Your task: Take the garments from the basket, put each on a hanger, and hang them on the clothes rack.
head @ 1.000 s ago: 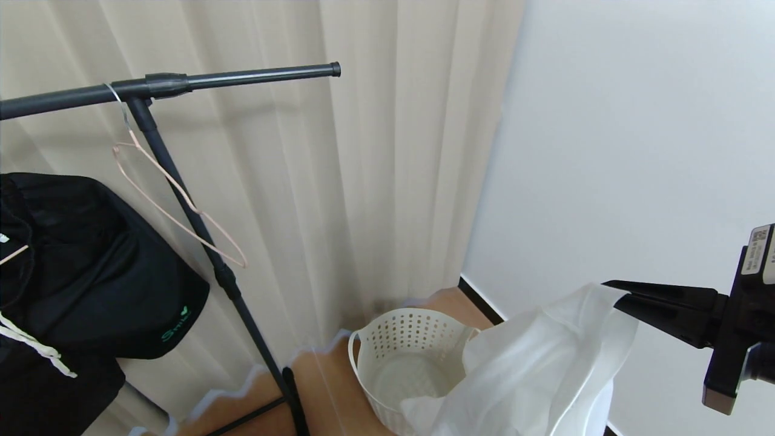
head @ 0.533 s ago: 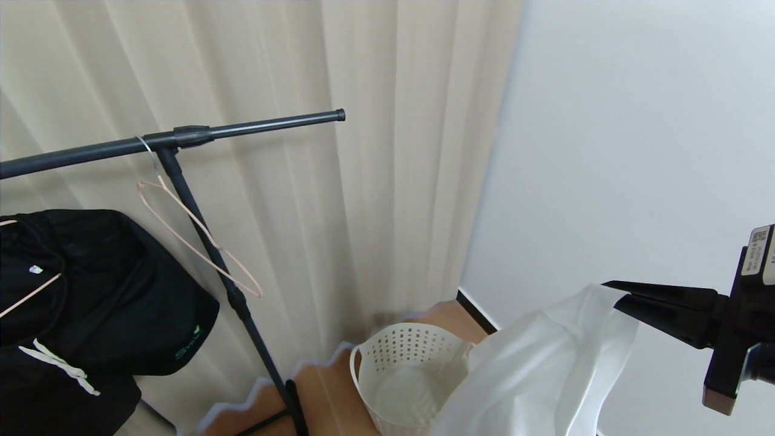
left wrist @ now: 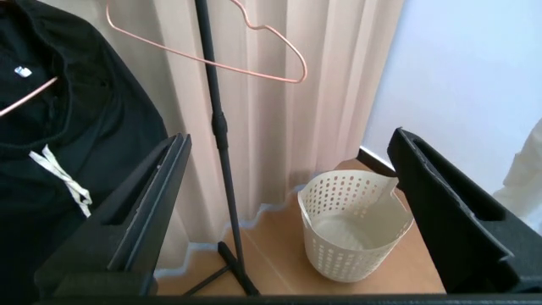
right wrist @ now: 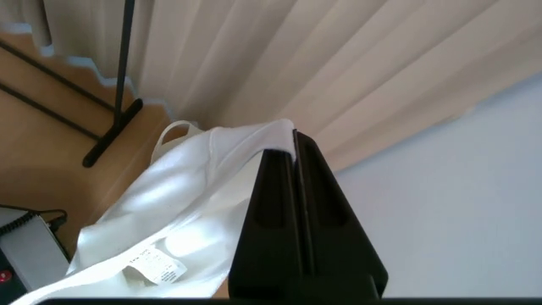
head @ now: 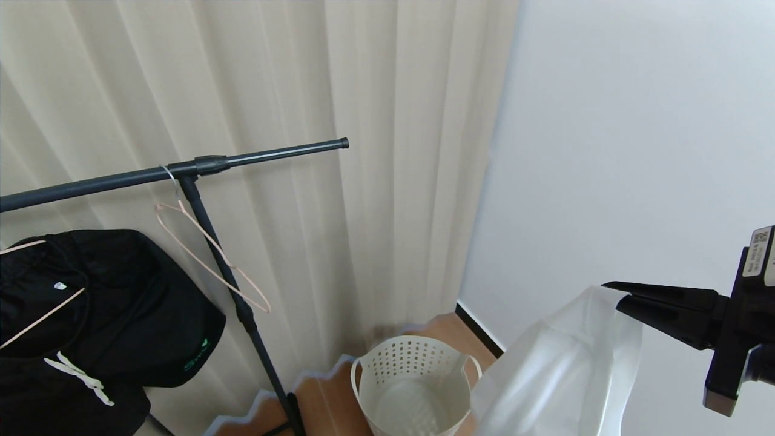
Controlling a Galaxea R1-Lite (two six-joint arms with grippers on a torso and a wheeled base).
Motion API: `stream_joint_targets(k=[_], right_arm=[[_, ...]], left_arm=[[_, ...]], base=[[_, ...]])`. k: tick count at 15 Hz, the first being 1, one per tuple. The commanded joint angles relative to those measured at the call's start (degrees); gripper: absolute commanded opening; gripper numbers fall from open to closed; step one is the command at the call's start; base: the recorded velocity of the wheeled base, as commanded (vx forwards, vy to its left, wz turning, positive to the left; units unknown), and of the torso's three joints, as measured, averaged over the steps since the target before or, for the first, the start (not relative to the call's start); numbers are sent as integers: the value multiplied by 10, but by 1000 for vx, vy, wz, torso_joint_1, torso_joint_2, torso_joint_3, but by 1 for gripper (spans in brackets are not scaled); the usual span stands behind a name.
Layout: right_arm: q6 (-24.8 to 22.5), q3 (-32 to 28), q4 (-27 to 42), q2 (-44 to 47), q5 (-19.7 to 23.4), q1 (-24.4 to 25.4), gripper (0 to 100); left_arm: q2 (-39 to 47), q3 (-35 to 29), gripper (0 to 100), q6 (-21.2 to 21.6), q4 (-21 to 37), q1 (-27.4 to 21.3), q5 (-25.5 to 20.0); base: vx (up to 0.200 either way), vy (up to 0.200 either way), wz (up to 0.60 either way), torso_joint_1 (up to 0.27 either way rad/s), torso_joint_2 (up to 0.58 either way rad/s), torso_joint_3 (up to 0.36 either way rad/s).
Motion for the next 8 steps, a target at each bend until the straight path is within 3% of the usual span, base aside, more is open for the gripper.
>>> stream_joint_targets(k=[1, 8], right_arm=[[0, 0, -1, 1, 1, 0, 0], [-1, 0, -1, -2, 0, 0, 0]], left_arm=[[1, 0, 100, 0, 0, 0, 0], [1, 0, 100, -1, 0, 0, 0]], base=[[0, 0, 0, 0, 0, 0], [0, 0, 0, 2, 1, 22]])
